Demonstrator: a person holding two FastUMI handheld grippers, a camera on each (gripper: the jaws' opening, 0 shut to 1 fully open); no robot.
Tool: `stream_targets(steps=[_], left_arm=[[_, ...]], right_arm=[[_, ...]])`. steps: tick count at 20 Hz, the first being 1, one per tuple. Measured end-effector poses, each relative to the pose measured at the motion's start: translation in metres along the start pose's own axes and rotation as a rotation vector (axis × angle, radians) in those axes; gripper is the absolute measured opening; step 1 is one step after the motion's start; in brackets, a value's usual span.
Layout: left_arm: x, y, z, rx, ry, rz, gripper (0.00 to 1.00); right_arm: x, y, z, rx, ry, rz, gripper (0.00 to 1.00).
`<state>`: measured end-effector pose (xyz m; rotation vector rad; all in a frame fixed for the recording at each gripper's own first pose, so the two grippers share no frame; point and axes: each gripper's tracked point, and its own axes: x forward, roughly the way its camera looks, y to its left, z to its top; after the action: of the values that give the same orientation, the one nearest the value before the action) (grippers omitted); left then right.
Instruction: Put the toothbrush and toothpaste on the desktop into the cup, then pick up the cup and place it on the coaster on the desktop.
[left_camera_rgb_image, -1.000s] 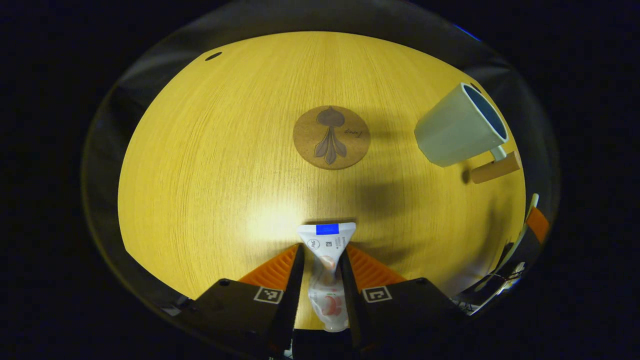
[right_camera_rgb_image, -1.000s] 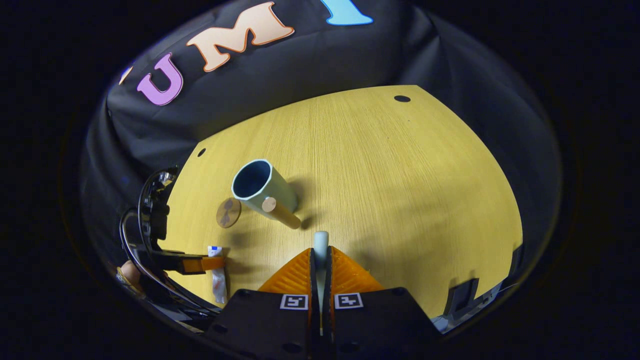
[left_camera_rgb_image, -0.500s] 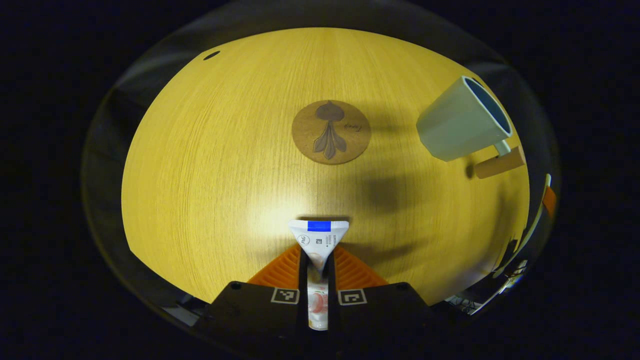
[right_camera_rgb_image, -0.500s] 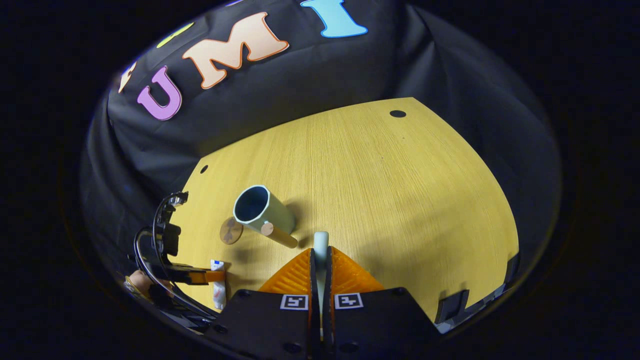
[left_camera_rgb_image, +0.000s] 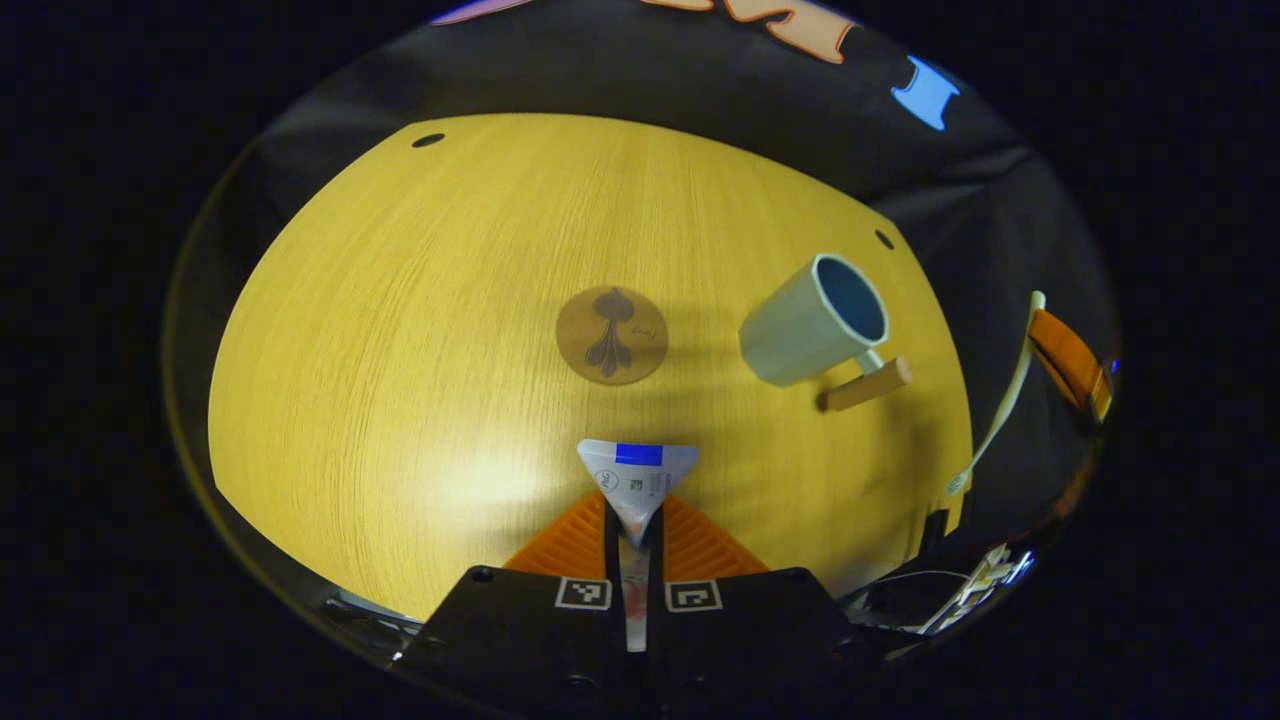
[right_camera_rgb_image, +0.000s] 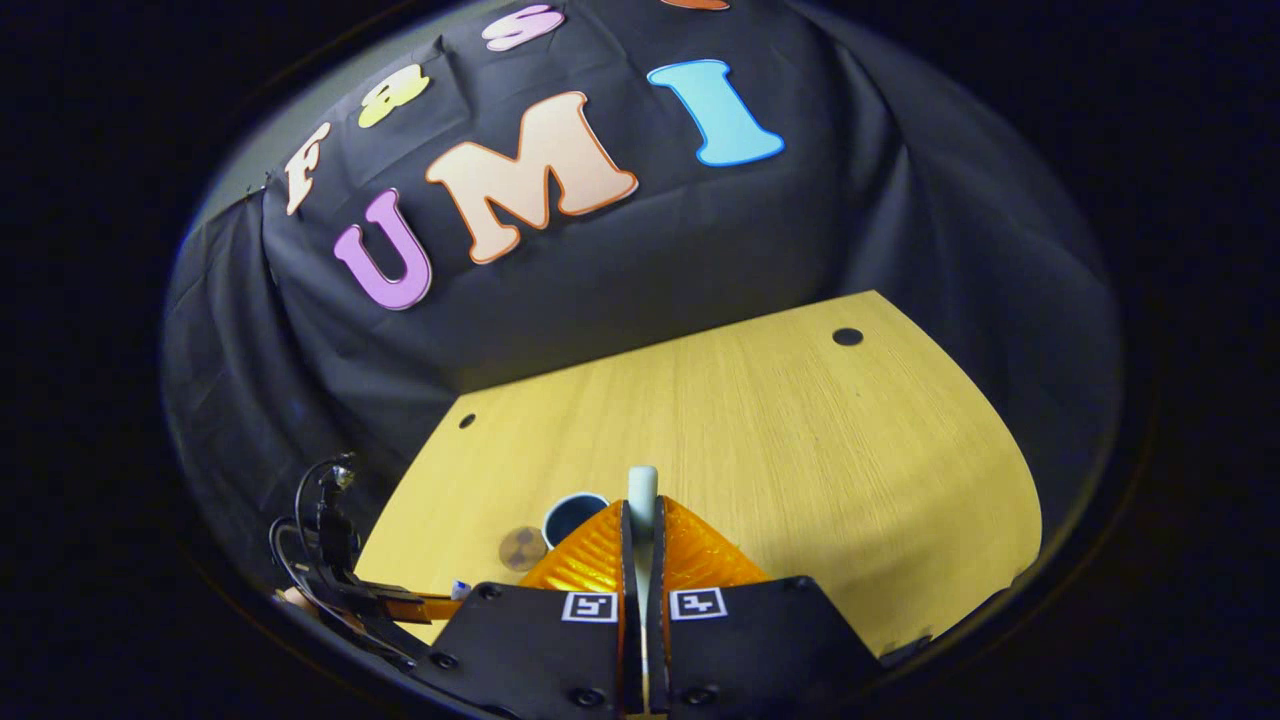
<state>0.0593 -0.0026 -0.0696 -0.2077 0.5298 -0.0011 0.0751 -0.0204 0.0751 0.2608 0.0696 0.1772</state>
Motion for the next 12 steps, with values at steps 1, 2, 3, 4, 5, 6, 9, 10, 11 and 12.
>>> stream_targets(steps=[1, 2, 3, 4, 5, 6, 9, 10, 11, 12], left_arm=[[-0.009, -0.006, 0.013, -0.014, -0.04, -0.019, 0.05], [-0.014, -0.01, 0.023, -0.021, -0.077, -0.029, 0.05], [-0.022, -0.014, 0.036, -0.023, -0.119, -0.037, 0.05], [-0.03, -0.018, 0.052, -0.025, -0.174, -0.043, 0.05], [-0.038, -0.021, 0.066, -0.028, -0.225, -0.051, 0.05], [-0.044, -0.026, 0.079, -0.032, -0.273, -0.061, 0.05], [-0.057, -0.038, 0.109, -0.054, -0.383, -0.107, 0.05], [-0.061, -0.042, 0.115, -0.057, -0.405, -0.121, 0.06], [-0.061, -0.044, 0.123, -0.058, -0.432, -0.125, 0.05], [-0.056, -0.048, 0.129, -0.055, -0.45, -0.131, 0.05]], right_arm=[[0.005, 0.012, 0.007, 0.004, -0.022, 0.036, 0.05], [0.011, 0.022, 0.015, 0.008, -0.042, 0.068, 0.05], [0.012, 0.031, 0.019, 0.011, -0.058, 0.1, 0.05], [0.018, 0.041, 0.026, 0.017, -0.074, 0.136, 0.05], [0.025, 0.051, 0.031, 0.024, -0.088, 0.17, 0.04], [0.032, 0.057, 0.036, 0.032, -0.095, 0.192, 0.04], [0.058, 0.068, 0.056, 0.063, -0.157, 0.219, 0.05], [0.067, 0.07, 0.06, 0.065, -0.177, 0.222, 0.04], [0.074, 0.07, 0.061, 0.058, -0.193, 0.22, 0.04], [0.08, 0.071, 0.061, 0.049, -0.21, 0.225, 0.05]])
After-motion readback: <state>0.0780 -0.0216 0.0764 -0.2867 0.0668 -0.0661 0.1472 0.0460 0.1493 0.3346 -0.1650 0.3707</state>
